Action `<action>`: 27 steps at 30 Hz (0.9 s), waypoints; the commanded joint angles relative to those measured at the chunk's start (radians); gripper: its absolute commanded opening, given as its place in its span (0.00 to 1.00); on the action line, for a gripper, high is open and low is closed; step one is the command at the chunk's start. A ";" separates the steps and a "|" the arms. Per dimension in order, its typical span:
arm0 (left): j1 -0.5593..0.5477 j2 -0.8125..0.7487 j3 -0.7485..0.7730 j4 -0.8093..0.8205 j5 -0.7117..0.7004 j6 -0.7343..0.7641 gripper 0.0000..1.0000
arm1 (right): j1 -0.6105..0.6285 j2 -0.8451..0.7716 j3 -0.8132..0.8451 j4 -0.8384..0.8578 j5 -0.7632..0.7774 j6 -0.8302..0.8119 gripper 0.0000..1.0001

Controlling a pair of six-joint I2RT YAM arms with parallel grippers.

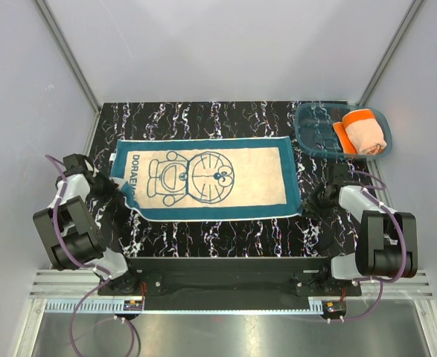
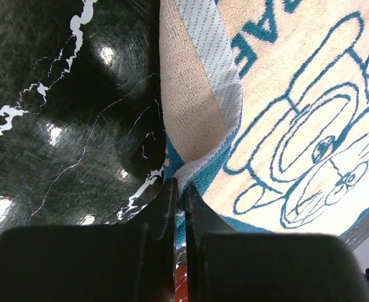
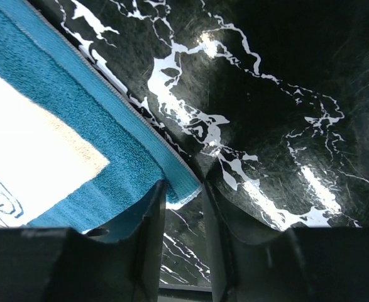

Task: Roll the towels
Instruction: Fold the towel

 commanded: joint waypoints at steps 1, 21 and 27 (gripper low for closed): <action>-0.002 -0.040 -0.002 0.031 0.029 -0.003 0.00 | 0.011 0.016 -0.010 0.031 -0.004 0.009 0.36; 0.019 -0.309 -0.078 -0.037 -0.017 -0.025 0.00 | 0.011 -0.156 0.127 -0.164 -0.023 -0.043 0.00; 0.033 -0.379 -0.037 -0.058 -0.047 -0.051 0.00 | 0.011 -0.112 0.274 -0.204 -0.040 -0.062 0.00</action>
